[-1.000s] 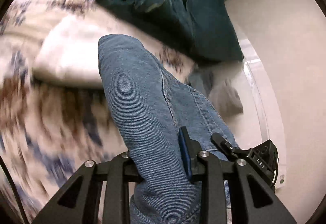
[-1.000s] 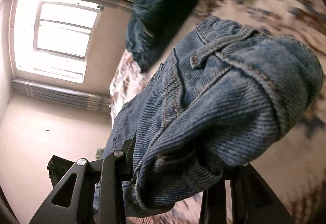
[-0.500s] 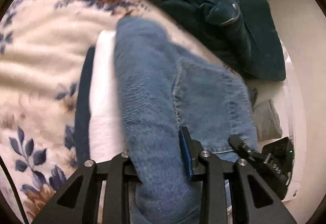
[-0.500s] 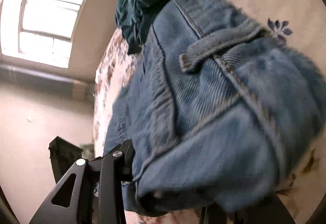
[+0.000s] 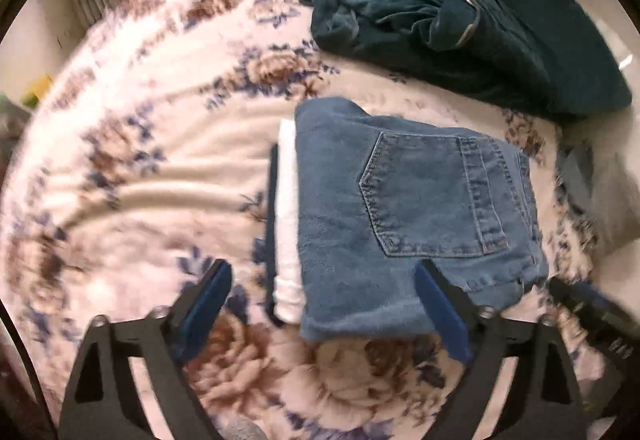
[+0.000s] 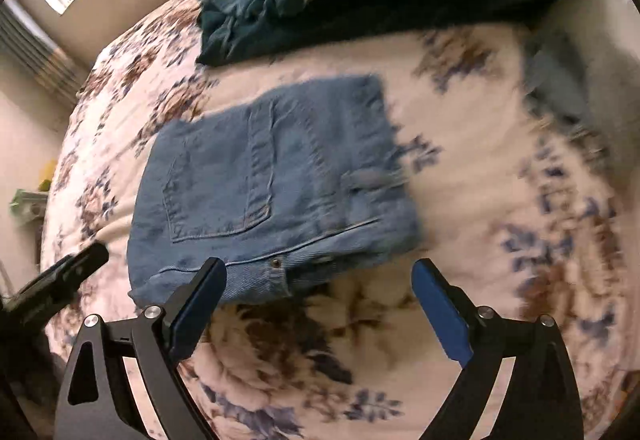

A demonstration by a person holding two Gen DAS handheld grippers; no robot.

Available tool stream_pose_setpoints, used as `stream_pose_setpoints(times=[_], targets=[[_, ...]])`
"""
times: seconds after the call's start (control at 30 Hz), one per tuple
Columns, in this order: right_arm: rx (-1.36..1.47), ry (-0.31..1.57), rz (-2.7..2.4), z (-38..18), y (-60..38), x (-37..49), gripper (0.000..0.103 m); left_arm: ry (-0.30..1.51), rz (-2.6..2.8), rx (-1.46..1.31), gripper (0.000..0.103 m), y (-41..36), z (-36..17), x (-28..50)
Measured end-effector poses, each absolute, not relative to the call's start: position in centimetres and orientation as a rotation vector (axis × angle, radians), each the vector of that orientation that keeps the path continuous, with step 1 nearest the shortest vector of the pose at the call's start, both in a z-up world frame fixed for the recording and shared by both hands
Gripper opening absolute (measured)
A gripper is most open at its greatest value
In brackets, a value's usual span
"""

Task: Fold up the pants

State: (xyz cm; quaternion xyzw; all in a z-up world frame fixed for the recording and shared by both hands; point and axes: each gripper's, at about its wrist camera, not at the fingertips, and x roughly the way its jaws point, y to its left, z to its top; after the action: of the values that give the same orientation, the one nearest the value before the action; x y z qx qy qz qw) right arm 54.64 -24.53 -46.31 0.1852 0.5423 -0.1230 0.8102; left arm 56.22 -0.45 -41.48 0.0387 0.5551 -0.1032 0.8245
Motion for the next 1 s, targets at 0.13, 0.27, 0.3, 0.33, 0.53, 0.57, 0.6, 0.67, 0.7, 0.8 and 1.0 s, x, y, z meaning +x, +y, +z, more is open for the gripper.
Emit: stream_pose_setpoints(times=[0.13,0.27,0.3,0.33,0.53,0.57,0.6,0.67,0.7,0.8,1.0], targets=[[0.291,1.113,-0.333,-40.6,-24.6,51.1,0.098,1.153,-0.164,0.136,0.097,-1.1,-38.1,54.2],[0.256,1.073,-0.321,-34.3,-24.1,46.5,0.098,1.121,-0.13,0.112,0.097,-0.7,-33.4,51.8],[0.246,1.061,-0.317,-32.5,-24.0,45.3,0.098,1.115,-0.12,0.111,0.097,-0.7,-32.5,51.1],[0.239,1.054,-0.311,-31.0,-23.6,44.4,0.098,1.101,-0.113,0.103,0.097,-0.6,-30.9,49.9],[0.207,1.002,-0.262,-23.4,-21.8,37.0,0.098,1.034,-0.089,0.098,0.097,-0.2,-24.2,43.3],[0.202,0.992,-0.252,-22.2,-21.6,35.6,0.098,1.023,-0.094,0.094,0.097,-0.2,-23.0,41.9],[0.196,0.98,-0.243,-20.9,-21.3,34.3,0.098,1.011,-0.093,0.095,0.097,-0.1,-21.9,40.5],[0.18,0.953,-0.223,-18.3,-20.8,31.5,0.098,0.985,-0.091,0.101,0.097,0.0,-19.4,37.4],[0.172,0.941,-0.213,-17.1,-20.5,30.1,0.098,0.971,-0.088,0.098,0.097,0.1,-18.3,36.0],[0.148,0.906,-0.188,-13.3,-19.8,25.8,0.098,0.937,-0.079,0.082,0.097,0.4,-15.4,32.5],[0.11,0.84,-0.168,-5.9,-18.8,17.5,0.098,0.883,-0.065,0.031,0.097,1.5,-9.9,26.0]])
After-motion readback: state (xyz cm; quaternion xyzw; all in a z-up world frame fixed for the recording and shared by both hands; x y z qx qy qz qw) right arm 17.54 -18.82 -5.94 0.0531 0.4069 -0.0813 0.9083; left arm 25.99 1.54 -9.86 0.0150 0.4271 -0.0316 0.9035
